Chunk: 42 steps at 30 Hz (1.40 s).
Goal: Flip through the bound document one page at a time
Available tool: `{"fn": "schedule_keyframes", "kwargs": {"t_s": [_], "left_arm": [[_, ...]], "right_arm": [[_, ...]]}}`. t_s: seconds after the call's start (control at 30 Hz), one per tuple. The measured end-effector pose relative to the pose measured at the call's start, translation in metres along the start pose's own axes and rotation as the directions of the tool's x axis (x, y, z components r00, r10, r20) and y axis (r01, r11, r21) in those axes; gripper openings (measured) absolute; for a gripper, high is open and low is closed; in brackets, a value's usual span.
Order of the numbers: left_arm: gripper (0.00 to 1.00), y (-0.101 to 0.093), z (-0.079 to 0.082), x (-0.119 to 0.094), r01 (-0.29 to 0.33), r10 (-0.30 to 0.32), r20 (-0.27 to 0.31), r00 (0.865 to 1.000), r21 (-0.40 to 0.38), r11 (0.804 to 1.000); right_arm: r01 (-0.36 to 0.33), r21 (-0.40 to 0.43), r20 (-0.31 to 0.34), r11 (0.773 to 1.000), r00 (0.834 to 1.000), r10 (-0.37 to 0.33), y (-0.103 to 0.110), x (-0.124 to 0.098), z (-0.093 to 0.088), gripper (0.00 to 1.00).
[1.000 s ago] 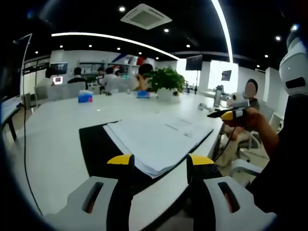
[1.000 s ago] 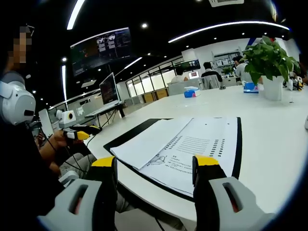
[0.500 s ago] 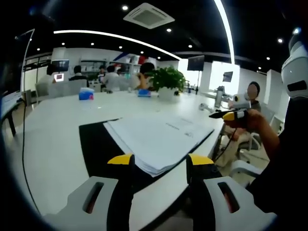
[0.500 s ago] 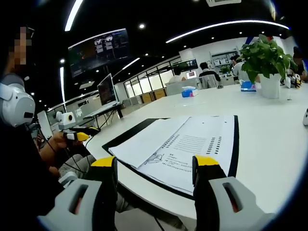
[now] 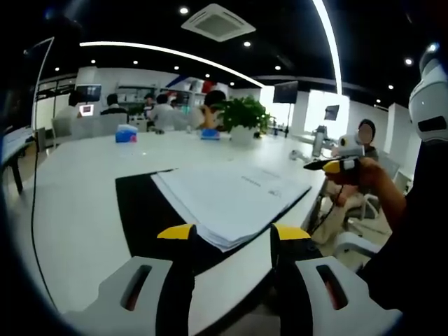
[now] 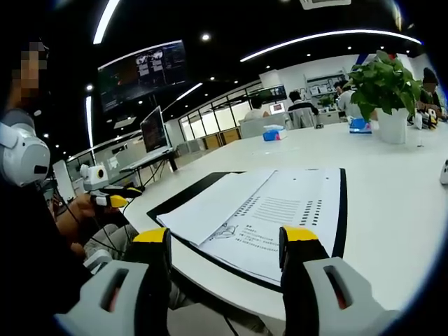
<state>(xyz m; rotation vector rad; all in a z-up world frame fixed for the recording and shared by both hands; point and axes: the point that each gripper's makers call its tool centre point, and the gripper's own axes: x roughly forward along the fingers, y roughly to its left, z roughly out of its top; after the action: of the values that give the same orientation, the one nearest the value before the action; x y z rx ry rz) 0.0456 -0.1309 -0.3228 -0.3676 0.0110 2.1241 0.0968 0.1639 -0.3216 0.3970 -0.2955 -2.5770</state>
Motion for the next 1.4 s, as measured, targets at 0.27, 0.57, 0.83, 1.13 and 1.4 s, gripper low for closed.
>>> {"fn": "schedule_keyframes", "kwargs": {"t_s": [0.27, 0.57, 0.83, 1.13, 1.4], "left_arm": [[0.44, 0.001, 0.002, 0.001, 0.008, -0.008, 0.007, 1.000, 0.000, 1.000], [0.44, 0.003, -0.005, 0.003, 0.009, -0.009, -0.001, 1.000, -0.017, 1.000], [0.44, 0.000, -0.001, 0.005, 0.017, -0.017, -0.002, 1.000, -0.006, 1.000], [0.44, -0.005, -0.001, 0.007, 0.017, -0.017, -0.016, 1.000, 0.003, 1.000], [0.43, -0.012, 0.002, 0.011, 0.024, -0.024, -0.018, 1.000, 0.014, 1.000]], "right_arm": [[-0.001, -0.004, -0.009, 1.000, 1.000, 0.001, 0.003, 0.003, 0.000, 0.62], [0.008, -0.006, -0.010, 1.000, 1.000, -0.008, 0.000, 0.004, 0.001, 0.62], [0.007, -0.001, -0.004, 1.000, 1.000, -0.007, -0.001, 0.006, -0.001, 0.61], [0.005, 0.006, 0.000, 1.000, 1.000, -0.005, -0.005, 0.003, -0.003, 0.61], [0.007, 0.013, 0.012, 1.000, 1.000, -0.007, -0.007, -0.001, -0.004, 0.61]]}}
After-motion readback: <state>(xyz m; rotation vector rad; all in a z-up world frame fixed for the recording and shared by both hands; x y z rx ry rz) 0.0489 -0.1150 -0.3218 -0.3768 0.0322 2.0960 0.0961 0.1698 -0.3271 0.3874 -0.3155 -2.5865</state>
